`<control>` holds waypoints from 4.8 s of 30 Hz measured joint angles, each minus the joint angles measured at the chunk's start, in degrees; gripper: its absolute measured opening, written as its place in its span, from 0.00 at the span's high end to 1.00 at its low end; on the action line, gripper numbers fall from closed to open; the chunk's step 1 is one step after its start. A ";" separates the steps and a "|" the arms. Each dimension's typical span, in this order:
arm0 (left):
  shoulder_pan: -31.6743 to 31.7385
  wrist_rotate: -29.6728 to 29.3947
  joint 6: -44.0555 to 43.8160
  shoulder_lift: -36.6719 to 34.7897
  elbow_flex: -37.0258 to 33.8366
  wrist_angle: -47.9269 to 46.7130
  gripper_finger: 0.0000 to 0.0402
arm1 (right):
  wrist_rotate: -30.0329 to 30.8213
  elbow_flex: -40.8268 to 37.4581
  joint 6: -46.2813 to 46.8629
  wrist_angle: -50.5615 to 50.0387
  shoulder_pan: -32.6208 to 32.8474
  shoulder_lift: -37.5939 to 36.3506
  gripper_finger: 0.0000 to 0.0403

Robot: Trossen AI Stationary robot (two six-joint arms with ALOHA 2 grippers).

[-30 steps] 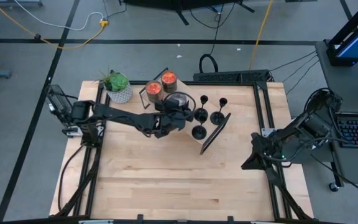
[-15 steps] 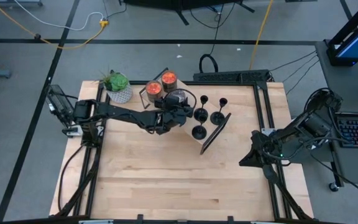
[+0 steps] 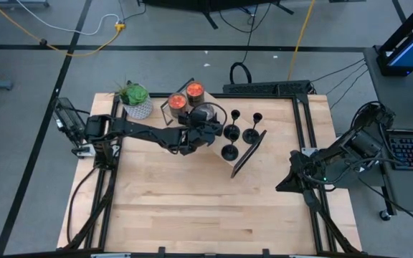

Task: Pick & Place candle stick holders
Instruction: Put the white scented candle on the shelf, then return to Home Position

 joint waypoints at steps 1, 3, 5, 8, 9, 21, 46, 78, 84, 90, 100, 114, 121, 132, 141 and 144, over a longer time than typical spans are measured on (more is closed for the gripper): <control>0.00 0.03 -0.02 -0.24 0.00 -0.02 0.06 | 0.02 0.00 0.00 0.00 0.01 0.00 0.98; -0.01 -0.03 0.34 -0.48 0.00 0.64 0.03 | 0.04 0.00 0.00 0.00 0.00 0.00 0.98; 0.00 -0.03 1.82 -0.86 0.00 1.53 0.01 | 0.06 0.00 0.00 0.00 0.00 0.01 0.98; 0.00 -0.15 3.40 -1.55 0.00 2.83 0.02 | 0.06 0.00 0.00 0.00 0.00 0.02 0.98; 0.00 -0.18 3.96 -1.65 0.00 3.46 0.02 | 0.06 0.00 0.00 0.00 0.01 0.02 0.98; -0.86 -4.18 15.06 -7.03 0.03 6.72 0.08 | 0.08 0.00 -0.01 -0.02 0.00 0.02 0.98; -17.03 5.06 -3.75 -13.09 0.02 -16.10 0.56 | 0.11 0.00 -0.02 0.00 0.00 0.02 0.98; -4.84 13.91 0.27 -4.84 -0.02 -6.07 0.82 | 1.98 -0.04 0.13 0.24 0.00 0.00 0.98; -4.33 12.59 0.95 -4.84 -0.02 -7.27 0.82 | 2.88 -0.04 0.16 0.15 0.00 0.00 0.98; -4.37 9.82 0.99 -4.84 -0.02 -9.04 0.82 | 2.86 -0.04 0.17 0.15 0.00 0.00 0.98; -4.57 7.64 0.69 -4.84 -0.02 -9.49 0.82 | 2.85 -0.04 0.20 0.15 0.00 0.00 0.98; -12.12 34.39 -0.13 -19.58 0.01 -18.96 0.82 | 2.73 -0.04 -8.29 -2.01 0.07 -1.00 0.98; -17.62 34.53 -1.09 -28.31 0.02 -28.40 0.82 | 2.86 -2.23 -12.92 -3.45 0.07 -3.41 0.98; -23.24 36.71 2.06 -31.92 0.00 -30.04 0.82 | -4.68 -28.11 -8.95 17.78 0.07 -13.62 0.98; -23.93 36.69 -3.84 -32.03 0.00 -28.39 0.82 | -7.90 -40.06 -7.23 18.88 0.07 -26.67 0.98; -23.93 36.68 -1.37 -32.03 0.00 -27.26 0.82 | -7.75 -42.45 -3.90 18.94 0.04 -31.44 0.98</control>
